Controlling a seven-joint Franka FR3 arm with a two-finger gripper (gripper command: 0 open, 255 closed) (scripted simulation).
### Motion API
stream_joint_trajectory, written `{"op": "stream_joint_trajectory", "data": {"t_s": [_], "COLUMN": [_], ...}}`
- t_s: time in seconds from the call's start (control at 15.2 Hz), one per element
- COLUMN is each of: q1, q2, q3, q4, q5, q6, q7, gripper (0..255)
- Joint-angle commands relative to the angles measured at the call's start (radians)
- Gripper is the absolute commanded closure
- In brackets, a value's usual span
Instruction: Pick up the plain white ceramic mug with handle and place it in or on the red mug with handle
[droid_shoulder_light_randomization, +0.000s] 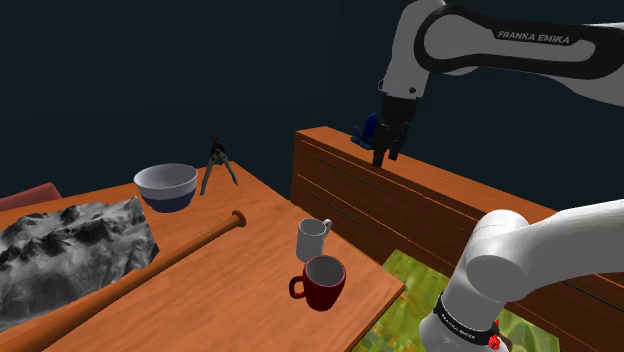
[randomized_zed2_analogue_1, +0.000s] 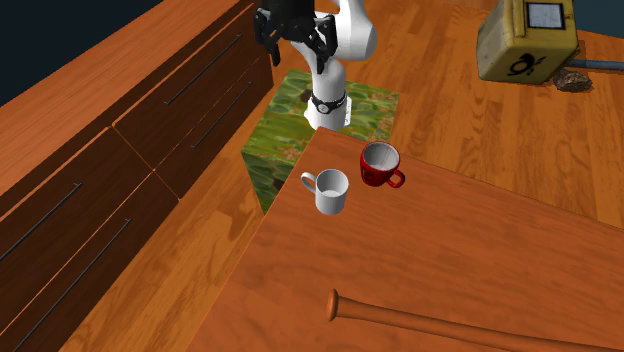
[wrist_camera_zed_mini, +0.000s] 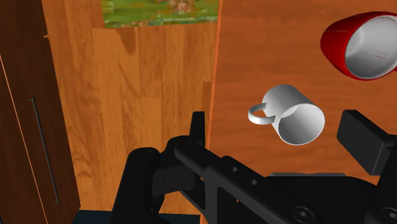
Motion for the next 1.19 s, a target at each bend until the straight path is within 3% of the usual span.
{"op": "stream_joint_trajectory", "data": {"t_s": [0.0,0.59,1.12], "q1": [0.000,0.058,0.097], "q2": [0.000,0.226,0.492], "q3": [0.000,0.121,0.223], "q4": [0.000,-0.053,-0.021], "q5": [0.000,0.045,0.046], "q6": [0.000,0.222,0.403], "q7": [0.000,0.065,0.132], "gripper": [0,0,0]}}
